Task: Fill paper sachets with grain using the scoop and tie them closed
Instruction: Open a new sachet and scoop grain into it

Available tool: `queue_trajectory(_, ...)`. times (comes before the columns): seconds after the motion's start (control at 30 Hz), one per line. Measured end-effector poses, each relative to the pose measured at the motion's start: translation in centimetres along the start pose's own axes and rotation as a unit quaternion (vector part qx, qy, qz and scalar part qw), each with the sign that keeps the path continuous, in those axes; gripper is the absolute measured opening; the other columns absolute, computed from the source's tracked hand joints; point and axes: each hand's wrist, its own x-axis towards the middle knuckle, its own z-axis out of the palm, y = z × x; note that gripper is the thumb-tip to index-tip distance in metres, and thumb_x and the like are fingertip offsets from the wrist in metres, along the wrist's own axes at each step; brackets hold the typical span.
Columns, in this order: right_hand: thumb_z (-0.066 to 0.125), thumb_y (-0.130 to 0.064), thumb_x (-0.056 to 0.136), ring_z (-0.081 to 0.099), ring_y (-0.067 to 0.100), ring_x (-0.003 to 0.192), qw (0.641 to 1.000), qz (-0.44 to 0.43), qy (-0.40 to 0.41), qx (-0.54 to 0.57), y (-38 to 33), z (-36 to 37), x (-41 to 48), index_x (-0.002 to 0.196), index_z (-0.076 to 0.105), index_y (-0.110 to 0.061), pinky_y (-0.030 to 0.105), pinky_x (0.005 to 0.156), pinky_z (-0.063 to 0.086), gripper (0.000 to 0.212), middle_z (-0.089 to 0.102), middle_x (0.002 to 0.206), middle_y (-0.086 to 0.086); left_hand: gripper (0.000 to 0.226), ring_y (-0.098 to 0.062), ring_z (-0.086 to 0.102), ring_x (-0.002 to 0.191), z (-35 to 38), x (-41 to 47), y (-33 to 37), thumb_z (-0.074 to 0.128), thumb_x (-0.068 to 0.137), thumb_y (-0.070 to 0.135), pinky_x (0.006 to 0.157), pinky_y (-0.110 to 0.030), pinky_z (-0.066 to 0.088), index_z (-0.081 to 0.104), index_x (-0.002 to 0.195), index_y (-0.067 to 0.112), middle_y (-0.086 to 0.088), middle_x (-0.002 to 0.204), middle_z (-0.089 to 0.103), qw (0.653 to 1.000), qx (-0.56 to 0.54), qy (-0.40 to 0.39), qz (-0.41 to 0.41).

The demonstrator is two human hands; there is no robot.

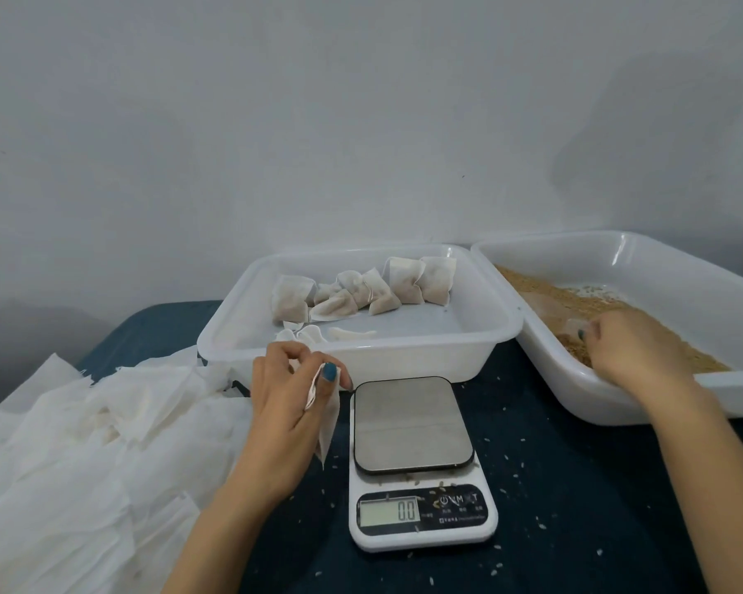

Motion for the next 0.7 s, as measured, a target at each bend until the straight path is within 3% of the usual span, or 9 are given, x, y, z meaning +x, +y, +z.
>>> queue_trajectory(0.1,0.042,-0.025,0.103,0.053,0.022,0.065,1.0,0.004,-0.01,-0.022,-0.2,-0.2,-0.1,0.077,0.06,-0.007,0.029,0.053,0.037,0.036,0.058,0.074,0.008,0.04,0.0,0.046,0.093,-0.2,0.1,-0.4,0.025,0.093,0.065,0.074,-0.012,0.039,0.058,0.09,0.043,0.02,0.095,0.036,1.0,0.006,-0.008,-0.013)
queue_trajectory(0.23,0.044,-0.03,0.103,0.055,0.023,0.07,0.999,-0.004,-0.013,-0.044,-0.6,-0.3,-0.4,0.082,0.062,-0.009,0.031,0.059,0.042,0.035,0.06,0.078,0.008,0.037,0.0,0.051,0.088,-0.2,0.4,-0.2,0.027,0.096,0.06,0.069,-0.008,0.037,0.06,0.089,0.045,0.016,0.094,0.046,0.999,-0.019,-0.013,-0.027)
queue_trajectory(0.37,0.043,-0.024,0.101,0.053,0.034,0.098,0.997,-0.034,0.067,-0.034,-1.2,-0.3,-1.0,0.101,0.064,-0.008,0.041,0.077,0.048,0.026,0.062,0.105,0.015,0.033,-0.003,0.053,0.086,0.0,0.6,-0.2,0.034,0.103,0.042,0.071,-0.005,0.036,0.065,0.093,0.044,0.001,0.091,0.056,0.999,-0.026,-0.014,-0.02)
queue_trajectory(0.43,0.044,-0.019,0.1,0.05,0.037,0.106,0.987,-0.083,0.137,0.017,-2.2,0.0,-1.8,0.119,0.064,-0.012,0.044,0.082,0.045,0.028,0.061,0.115,0.016,0.033,-0.008,0.055,0.084,0.0,0.8,0.1,0.036,0.099,0.044,0.071,-0.009,0.038,0.069,0.096,0.04,-0.001,0.088,0.06,1.0,-0.02,-0.021,-0.012)
queue_trajectory(0.5,0.047,-0.021,0.097,0.05,0.032,0.109,0.963,-0.168,0.193,0.086,-3.5,0.4,-2.9,0.123,0.064,-0.015,0.044,0.087,0.041,0.031,0.063,0.116,0.011,0.037,-0.01,0.057,0.082,0.1,1.2,0.8,0.037,0.095,0.048,0.073,-0.014,0.041,0.072,0.098,0.037,0.0,0.086,0.063,1.0,-0.002,-0.03,0.004)
queue_trajectory(0.6,0.046,-0.03,0.094,0.047,0.016,0.111,0.925,-0.29,0.166,0.182,-6.0,0.8,-4.8,0.118,0.064,-0.021,0.032,0.093,0.036,0.031,0.062,0.112,-0.007,0.034,-0.005,0.057,0.082,0.4,2.1,2.3,0.045,0.095,0.042,0.072,-0.01,0.039,0.076,0.101,0.031,0.009,0.084,0.067,0.999,-0.006,-0.031,0.041)
queue_trajectory(0.7,0.048,-0.029,0.098,0.046,0.004,0.102,0.893,-0.357,0.135,0.24,-7.7,2.4,-6.6,0.113,0.064,-0.026,0.022,0.083,0.035,0.022,0.058,0.105,-0.018,0.023,-0.007,0.062,0.086,1.2,3.0,3.3,0.057,0.098,0.022,0.074,-0.013,0.044,0.075,0.101,0.036,0.014,0.093,0.073,0.996,-0.058,-0.044,0.045)
